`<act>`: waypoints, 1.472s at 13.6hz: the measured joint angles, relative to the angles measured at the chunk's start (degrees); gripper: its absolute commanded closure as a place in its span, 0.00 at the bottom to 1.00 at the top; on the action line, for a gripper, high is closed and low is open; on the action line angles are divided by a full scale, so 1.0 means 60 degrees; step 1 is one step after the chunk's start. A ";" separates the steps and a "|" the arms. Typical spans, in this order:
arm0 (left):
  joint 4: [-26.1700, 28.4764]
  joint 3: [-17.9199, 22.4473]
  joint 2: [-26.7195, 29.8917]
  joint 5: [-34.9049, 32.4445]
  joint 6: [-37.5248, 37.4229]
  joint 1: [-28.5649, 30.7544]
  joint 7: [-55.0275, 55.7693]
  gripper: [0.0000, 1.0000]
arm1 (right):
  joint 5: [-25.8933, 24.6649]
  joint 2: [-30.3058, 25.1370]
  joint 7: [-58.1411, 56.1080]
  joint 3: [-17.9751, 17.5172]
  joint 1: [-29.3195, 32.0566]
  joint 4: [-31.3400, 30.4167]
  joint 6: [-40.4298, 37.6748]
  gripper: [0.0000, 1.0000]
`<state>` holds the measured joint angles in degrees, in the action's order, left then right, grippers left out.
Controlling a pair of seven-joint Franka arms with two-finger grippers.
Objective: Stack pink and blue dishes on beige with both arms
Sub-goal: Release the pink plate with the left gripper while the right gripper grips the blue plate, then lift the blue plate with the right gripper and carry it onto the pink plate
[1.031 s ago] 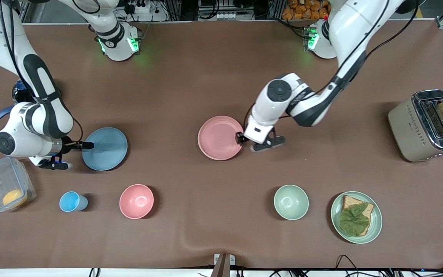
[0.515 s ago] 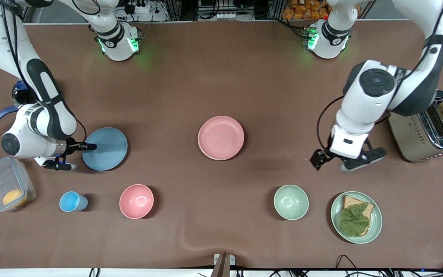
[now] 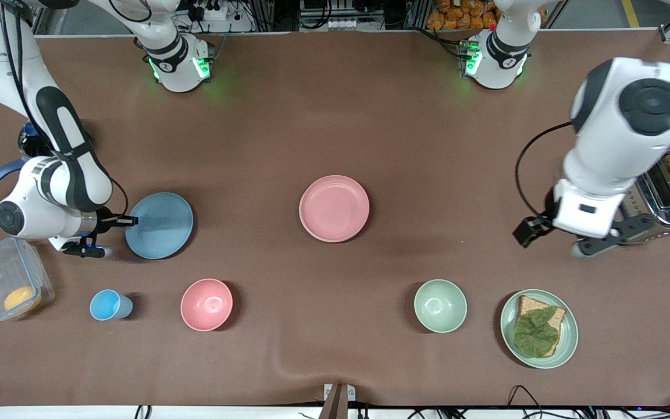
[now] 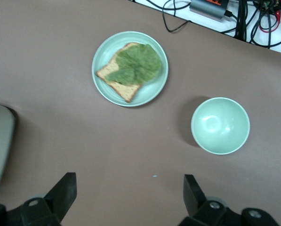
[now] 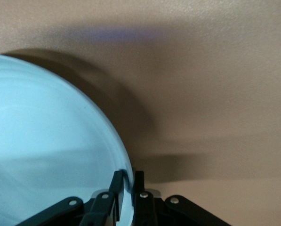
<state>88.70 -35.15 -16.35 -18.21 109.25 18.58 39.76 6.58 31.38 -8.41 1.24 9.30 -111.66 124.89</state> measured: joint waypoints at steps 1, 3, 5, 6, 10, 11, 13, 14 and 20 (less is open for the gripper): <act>-0.0062 0.0006 0.0107 0.0234 -0.0127 0.0356 -0.0622 0.00 | 0.0014 -0.0021 -0.0004 0.0000 0.0001 0.0016 -0.0056 1.00; -0.0099 0.0012 0.0372 0.0683 -0.0390 0.1078 -0.1829 0.00 | 0.0040 -0.0093 -0.0005 -0.0013 -0.0002 0.0061 -0.0297 1.00; -0.0114 0.0012 0.0643 0.1086 -0.0643 0.1638 -0.2818 0.00 | 0.0055 -0.0170 -0.0005 -0.0059 -0.0007 0.0118 -0.0572 1.00; -0.0123 0.0012 0.0777 0.1167 -0.0784 0.1810 -0.3141 0.00 | 0.0056 -0.0228 -0.0005 -0.0090 -0.0012 0.0172 -0.0749 1.00; -0.0149 -0.0011 0.1393 0.1209 -0.1418 0.1905 -0.3420 0.00 | 0.0148 -0.0657 -0.0004 -0.0193 -0.0042 0.0528 -0.1974 1.00; -0.0150 -0.0028 0.1552 0.1287 -0.1516 0.1900 -0.3420 0.00 | 0.0344 -0.0799 -0.0004 -0.0216 -0.0053 0.0558 -0.2269 1.00; -0.0150 -0.0037 0.1778 0.1672 -0.1604 0.1897 -0.3428 0.00 | 0.0918 -0.1105 -0.0005 -0.0292 -0.0086 0.0575 -0.2869 1.00; -0.0149 -0.0040 0.1836 0.1823 -0.1609 0.1895 -0.3434 0.00 | 0.1315 -0.1234 -0.0004 -0.0362 -0.0105 0.0576 -0.3130 1.00; -0.0149 -0.0016 0.1984 0.1909 -0.1712 0.1899 -0.3896 0.00 | 0.4279 -0.1315 0.0211 -0.0628 -0.1256 0.0482 -0.3705 1.00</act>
<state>87.80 -35.25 -4.45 -6.76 98.98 29.97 16.39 32.26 23.50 -7.15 -2.53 1.77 -108.77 102.67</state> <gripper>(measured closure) 0.000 0.938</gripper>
